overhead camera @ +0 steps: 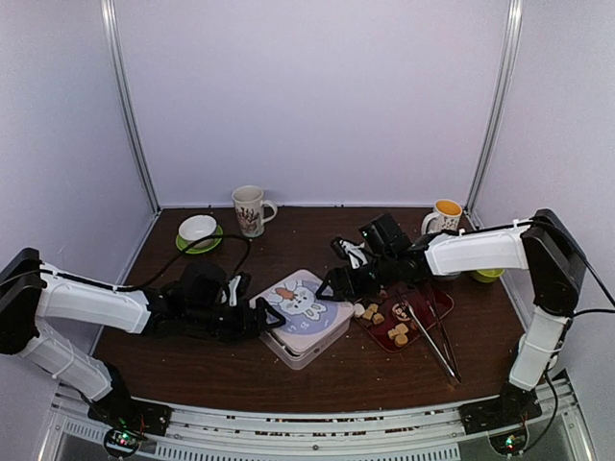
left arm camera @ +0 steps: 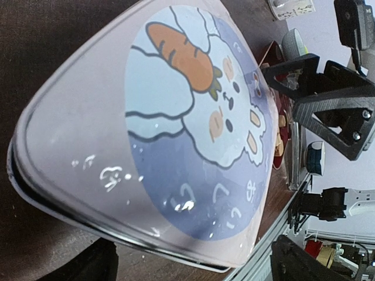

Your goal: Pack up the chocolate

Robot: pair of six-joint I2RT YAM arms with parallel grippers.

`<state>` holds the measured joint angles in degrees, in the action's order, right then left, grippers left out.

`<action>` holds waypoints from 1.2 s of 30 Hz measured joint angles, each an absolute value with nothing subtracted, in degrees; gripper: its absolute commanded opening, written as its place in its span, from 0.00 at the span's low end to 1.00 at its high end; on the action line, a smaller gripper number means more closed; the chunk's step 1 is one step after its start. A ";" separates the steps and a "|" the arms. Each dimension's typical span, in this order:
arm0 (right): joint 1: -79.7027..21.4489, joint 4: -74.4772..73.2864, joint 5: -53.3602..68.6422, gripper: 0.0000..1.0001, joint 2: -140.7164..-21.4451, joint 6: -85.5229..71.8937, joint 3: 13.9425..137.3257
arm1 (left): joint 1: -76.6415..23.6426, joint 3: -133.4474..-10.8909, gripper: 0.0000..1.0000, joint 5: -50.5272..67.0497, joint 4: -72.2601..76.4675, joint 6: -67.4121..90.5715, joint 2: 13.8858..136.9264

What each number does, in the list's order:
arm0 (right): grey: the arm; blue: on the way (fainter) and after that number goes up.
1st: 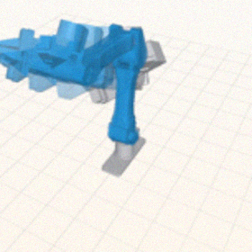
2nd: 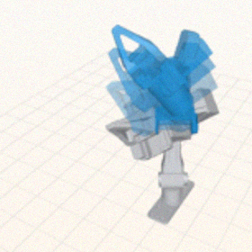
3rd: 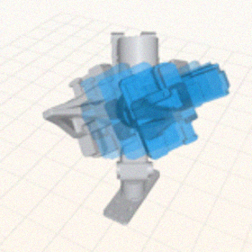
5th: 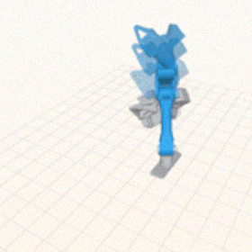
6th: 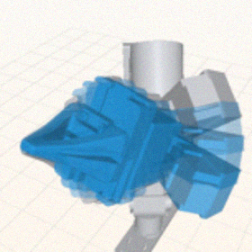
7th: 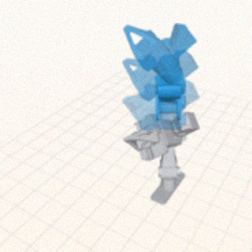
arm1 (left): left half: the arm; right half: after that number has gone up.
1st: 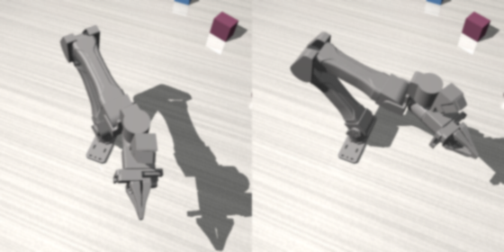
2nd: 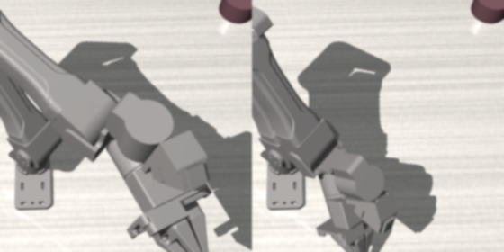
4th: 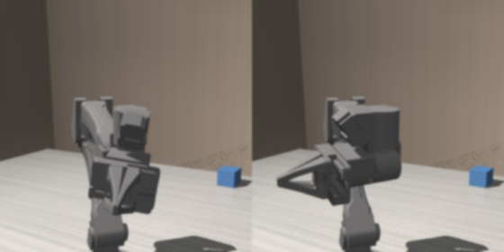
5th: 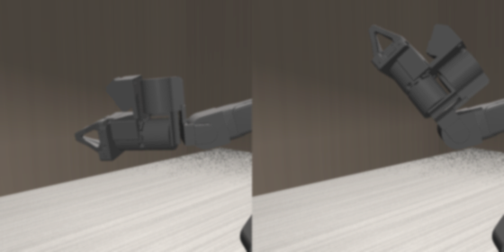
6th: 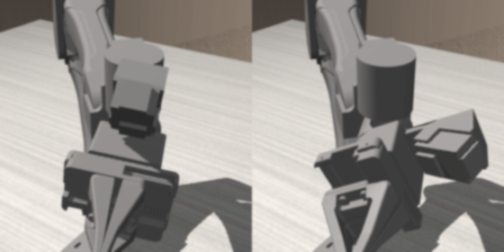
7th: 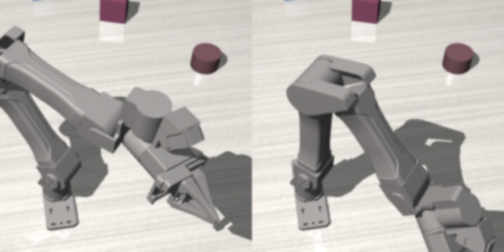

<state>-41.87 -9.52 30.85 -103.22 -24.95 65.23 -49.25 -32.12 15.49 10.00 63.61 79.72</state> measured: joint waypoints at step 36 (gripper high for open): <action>-46.65 -13.61 25.71 0.86 -98.91 -25.65 64.66 | -48.95 -29.71 0.65 13.91 10.72 64.49 79.79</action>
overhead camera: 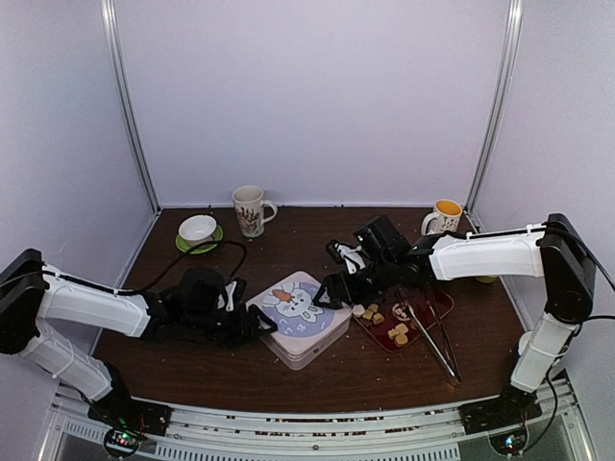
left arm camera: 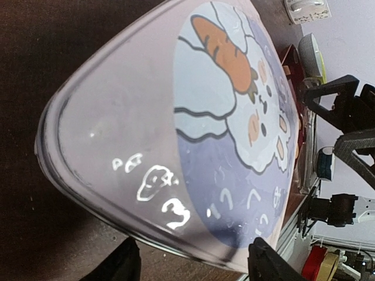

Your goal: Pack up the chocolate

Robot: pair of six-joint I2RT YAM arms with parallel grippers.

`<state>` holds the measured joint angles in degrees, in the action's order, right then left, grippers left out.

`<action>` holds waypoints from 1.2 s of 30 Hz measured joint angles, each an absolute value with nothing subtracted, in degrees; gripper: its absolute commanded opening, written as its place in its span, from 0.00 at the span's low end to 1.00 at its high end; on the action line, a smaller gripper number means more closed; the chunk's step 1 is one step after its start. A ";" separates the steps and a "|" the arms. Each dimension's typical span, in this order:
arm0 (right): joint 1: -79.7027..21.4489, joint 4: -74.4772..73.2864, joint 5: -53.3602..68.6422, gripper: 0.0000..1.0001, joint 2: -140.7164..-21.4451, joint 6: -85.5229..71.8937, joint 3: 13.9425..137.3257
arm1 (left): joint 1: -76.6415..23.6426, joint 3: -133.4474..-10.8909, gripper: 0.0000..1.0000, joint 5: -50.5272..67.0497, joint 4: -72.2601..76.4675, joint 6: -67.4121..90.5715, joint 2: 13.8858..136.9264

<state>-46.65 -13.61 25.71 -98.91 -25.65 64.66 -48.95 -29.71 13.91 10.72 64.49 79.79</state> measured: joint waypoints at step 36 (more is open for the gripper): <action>-47.90 -16.53 22.68 0.91 -102.94 -23.79 67.55 | -47.18 -27.31 0.43 17.43 18.04 67.66 82.61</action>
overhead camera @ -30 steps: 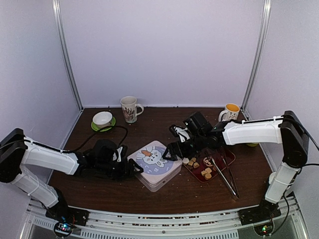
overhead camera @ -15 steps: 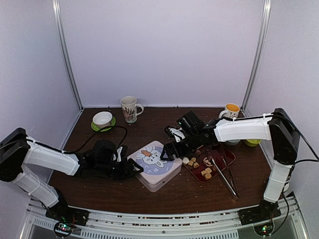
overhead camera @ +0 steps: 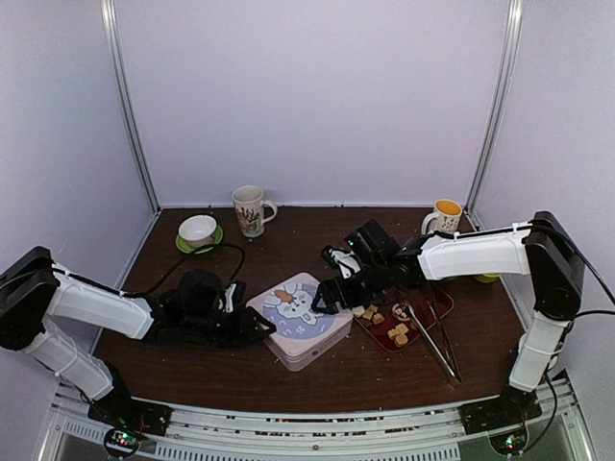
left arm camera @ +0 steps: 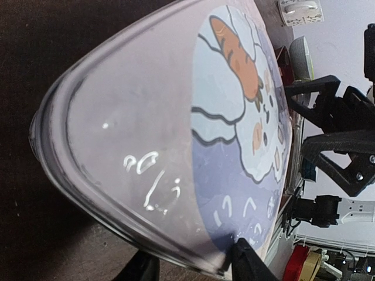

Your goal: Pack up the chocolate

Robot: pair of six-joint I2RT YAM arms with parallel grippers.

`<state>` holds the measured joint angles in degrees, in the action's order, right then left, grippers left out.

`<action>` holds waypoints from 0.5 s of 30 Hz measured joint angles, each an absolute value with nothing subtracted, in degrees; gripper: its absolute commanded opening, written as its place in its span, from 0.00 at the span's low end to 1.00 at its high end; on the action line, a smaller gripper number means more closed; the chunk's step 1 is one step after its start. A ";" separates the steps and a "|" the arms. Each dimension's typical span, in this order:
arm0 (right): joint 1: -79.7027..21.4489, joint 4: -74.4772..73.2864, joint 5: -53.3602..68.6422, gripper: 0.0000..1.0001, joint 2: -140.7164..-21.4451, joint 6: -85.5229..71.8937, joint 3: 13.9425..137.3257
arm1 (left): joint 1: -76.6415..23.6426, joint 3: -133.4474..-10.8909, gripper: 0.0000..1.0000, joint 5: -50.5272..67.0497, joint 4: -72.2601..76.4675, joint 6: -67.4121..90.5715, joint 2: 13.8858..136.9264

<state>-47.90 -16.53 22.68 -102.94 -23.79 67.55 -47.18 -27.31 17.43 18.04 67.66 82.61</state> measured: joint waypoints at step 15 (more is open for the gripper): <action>-53.04 -16.53 12.47 0.92 -100.51 -26.30 63.51 | -47.03 -26.24 0.38 18.90 23.70 67.72 84.82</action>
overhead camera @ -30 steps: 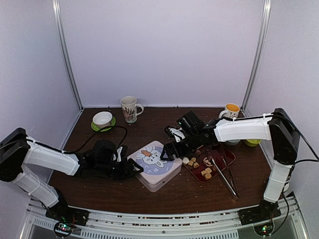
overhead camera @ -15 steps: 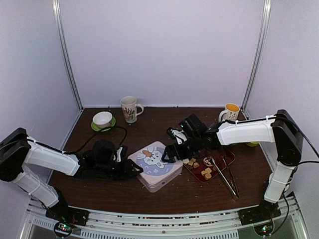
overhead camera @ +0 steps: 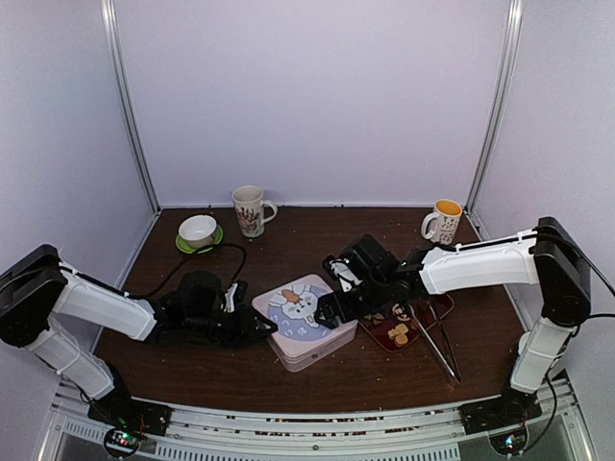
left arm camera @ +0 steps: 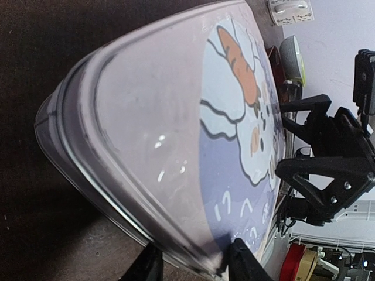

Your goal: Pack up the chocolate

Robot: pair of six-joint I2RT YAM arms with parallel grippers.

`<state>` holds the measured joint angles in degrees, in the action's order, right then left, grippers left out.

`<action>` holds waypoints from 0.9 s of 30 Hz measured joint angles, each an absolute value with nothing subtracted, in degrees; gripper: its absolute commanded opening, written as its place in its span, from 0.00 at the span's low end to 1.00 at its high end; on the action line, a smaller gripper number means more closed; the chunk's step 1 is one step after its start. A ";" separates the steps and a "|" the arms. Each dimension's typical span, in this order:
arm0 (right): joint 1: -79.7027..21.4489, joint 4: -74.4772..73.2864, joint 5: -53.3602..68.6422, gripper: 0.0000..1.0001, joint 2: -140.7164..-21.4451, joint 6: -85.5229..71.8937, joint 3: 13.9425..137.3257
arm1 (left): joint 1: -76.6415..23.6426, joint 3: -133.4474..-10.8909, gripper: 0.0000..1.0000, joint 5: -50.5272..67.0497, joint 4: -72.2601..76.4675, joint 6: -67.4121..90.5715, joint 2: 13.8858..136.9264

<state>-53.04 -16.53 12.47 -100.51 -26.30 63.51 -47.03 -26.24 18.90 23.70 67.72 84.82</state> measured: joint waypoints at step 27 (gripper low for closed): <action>-58.81 -17.80 8.01 0.99 -94.61 -30.44 57.49 | -47.48 -24.82 0.26 17.98 27.44 68.73 86.24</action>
<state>-58.81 -17.80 8.01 -94.61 -30.44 57.49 -47.48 -24.82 17.98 27.44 68.73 86.24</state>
